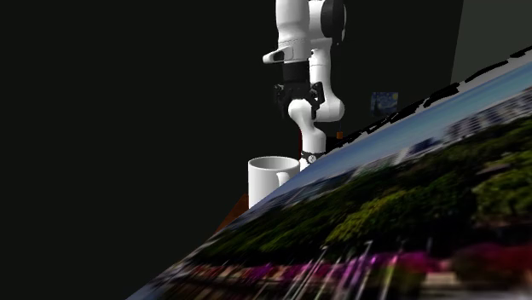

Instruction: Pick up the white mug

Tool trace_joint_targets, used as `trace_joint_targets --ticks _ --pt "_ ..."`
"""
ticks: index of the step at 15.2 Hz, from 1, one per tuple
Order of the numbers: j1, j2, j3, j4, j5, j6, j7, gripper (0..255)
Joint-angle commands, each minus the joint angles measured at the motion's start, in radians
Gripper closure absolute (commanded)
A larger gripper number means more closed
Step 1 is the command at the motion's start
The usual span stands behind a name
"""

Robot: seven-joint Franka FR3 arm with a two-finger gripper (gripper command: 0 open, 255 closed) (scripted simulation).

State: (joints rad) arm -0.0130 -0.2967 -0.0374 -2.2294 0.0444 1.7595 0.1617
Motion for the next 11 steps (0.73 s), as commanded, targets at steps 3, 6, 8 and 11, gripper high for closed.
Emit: trace_joint_targets --ticks 3,6,8,11 --pt "-0.003 0.142 0.001 0.1 0.002 0.071 0.026 0" --pt "-0.005 0.247 0.0 0.192 0.002 0.105 0.047 0" --pt "-0.006 0.317 -0.001 0.259 0.002 0.121 0.06 0" --pt "-0.009 0.423 -0.004 0.37 0.002 0.136 0.079 0"
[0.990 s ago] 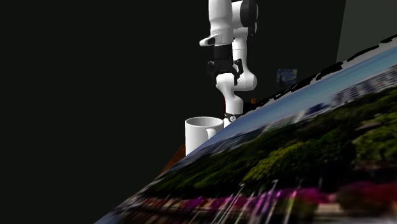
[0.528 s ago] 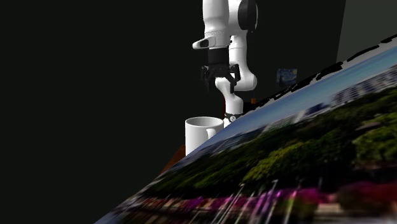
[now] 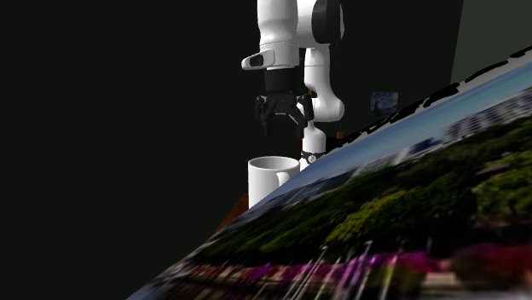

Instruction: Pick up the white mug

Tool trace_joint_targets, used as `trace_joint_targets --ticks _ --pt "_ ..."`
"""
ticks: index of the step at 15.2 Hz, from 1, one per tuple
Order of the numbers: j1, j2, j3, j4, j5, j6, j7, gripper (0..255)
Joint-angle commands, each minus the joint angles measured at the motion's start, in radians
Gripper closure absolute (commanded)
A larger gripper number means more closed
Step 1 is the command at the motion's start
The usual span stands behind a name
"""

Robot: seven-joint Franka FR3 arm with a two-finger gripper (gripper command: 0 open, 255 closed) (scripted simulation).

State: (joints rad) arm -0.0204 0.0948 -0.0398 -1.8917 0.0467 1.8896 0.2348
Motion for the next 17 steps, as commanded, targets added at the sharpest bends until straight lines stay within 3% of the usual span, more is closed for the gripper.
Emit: trace_joint_targets --ticks 1,9,17 --pt "-0.002 0.067 -0.003 0.072 0.0 0.009 0.012 0" --pt "-0.015 0.373 -0.015 0.463 0.003 -0.023 0.06 0" --pt "-0.019 0.403 -0.008 0.406 0.003 0.066 0.059 0"
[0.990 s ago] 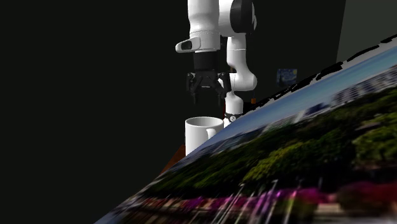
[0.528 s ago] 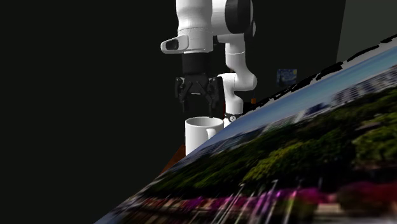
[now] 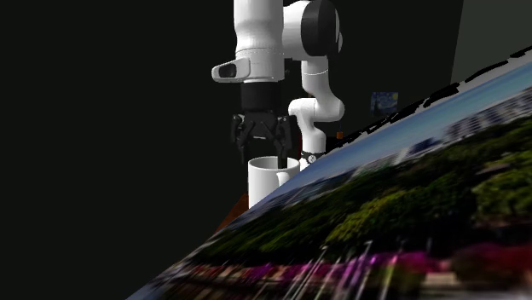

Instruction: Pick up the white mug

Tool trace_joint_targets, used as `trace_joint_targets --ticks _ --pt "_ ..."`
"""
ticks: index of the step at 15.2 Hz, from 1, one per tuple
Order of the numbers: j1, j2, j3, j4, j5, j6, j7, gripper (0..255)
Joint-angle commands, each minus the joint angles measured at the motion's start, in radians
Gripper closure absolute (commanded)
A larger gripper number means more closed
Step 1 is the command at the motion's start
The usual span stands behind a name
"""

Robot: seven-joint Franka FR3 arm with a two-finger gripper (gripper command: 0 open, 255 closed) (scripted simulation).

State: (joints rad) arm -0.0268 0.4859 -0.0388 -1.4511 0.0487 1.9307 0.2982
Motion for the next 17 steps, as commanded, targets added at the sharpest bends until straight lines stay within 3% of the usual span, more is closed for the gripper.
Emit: trace_joint_targets --ticks 1,2,3,11,12,17 --pt "-0.013 0.011 -0.009 -0.035 0.001 0.025 -0.004 0" --pt "-0.013 0.011 -0.008 -0.035 0.0 0.025 -0.004 0" --pt "-0.013 0.019 -0.008 -0.019 0.001 0.017 -0.002 255" --pt "-0.027 0.071 -0.012 0.067 0.002 -0.018 -0.019 255" --pt "-0.021 0.011 0.001 -0.035 -0.005 0.025 -0.001 255" --pt "-0.024 -0.005 0.004 0.008 -0.007 -0.034 0.002 255"
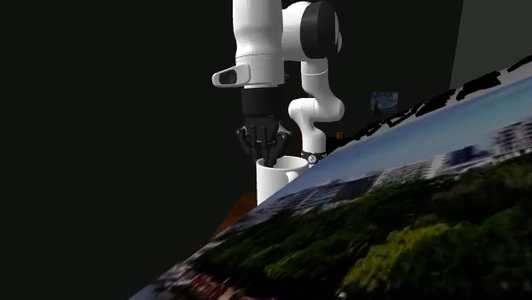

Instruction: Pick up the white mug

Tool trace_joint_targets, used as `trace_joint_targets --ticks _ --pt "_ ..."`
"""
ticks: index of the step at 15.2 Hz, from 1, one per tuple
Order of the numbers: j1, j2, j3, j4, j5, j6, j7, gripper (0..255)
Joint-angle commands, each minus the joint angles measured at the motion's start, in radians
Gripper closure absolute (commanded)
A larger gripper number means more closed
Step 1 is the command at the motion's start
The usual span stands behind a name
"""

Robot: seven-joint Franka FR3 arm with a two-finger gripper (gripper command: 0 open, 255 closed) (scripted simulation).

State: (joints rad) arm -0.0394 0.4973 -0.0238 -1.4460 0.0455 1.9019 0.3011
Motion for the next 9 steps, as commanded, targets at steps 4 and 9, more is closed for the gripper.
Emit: trace_joint_targets --ticks 4,9 --pt "-0.012 -0.026 -0.01 0.043 -0.006 -0.054 0.0 255" --pt "-0.013 -0.032 -0.01 0.1 -0.007 -0.118 0.002 255"
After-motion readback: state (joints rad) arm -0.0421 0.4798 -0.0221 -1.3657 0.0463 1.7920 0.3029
